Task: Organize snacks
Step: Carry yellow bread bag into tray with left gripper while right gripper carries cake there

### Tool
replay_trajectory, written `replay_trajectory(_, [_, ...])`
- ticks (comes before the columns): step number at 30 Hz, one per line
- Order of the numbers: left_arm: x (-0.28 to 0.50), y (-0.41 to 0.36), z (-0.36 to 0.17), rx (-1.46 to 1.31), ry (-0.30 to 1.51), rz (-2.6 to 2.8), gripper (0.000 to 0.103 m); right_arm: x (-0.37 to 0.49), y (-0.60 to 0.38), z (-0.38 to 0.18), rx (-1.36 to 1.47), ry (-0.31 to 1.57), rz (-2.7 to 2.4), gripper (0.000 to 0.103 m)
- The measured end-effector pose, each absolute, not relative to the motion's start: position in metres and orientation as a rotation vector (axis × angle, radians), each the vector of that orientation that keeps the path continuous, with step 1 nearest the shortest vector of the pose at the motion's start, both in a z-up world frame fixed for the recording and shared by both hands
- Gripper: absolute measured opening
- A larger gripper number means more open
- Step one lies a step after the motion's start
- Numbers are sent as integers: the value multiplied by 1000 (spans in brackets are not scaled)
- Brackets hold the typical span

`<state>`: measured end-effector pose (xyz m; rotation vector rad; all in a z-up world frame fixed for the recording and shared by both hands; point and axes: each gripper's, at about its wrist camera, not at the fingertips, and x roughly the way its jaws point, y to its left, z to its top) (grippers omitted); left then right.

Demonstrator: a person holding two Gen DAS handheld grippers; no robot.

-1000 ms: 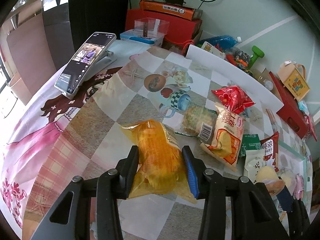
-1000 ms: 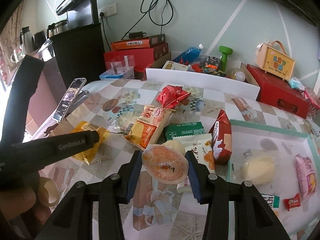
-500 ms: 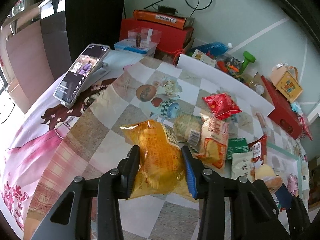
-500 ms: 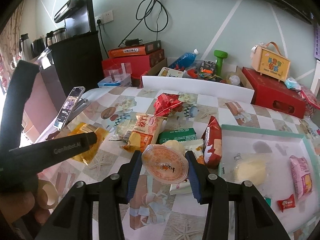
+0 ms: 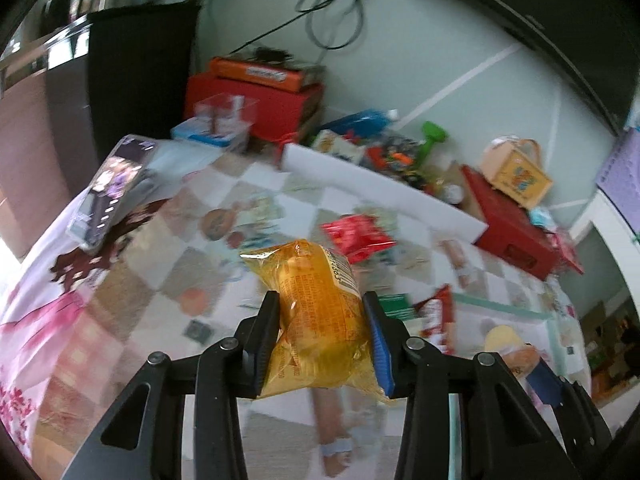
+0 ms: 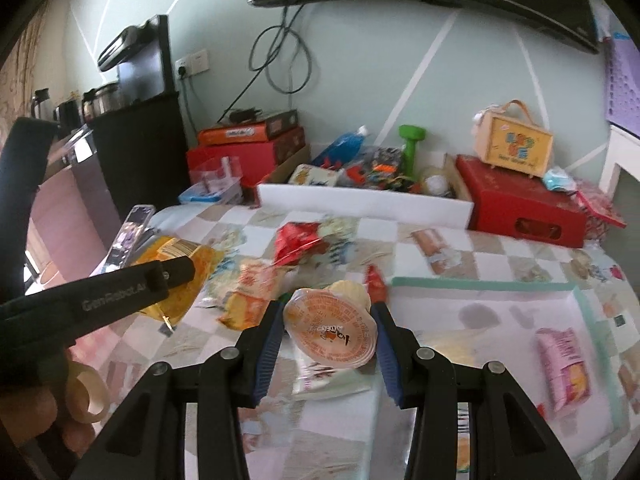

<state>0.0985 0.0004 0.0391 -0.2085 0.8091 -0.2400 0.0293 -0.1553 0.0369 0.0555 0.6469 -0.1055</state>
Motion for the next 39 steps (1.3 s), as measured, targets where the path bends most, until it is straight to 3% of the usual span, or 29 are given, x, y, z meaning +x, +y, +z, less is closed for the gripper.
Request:
replay_trajectory(8, [84, -62, 61, -174, 734, -416, 43, 16, -233, 45, 151, 616, -265, 47])
replay_trajectory(19, [87, -142, 42, -109, 737, -559, 43, -6, -316, 44, 250, 590, -435, 47])
replay_trajectory(39, [95, -208, 0, -8, 795, -618, 43, 17, -336, -9, 298, 725, -435, 47])
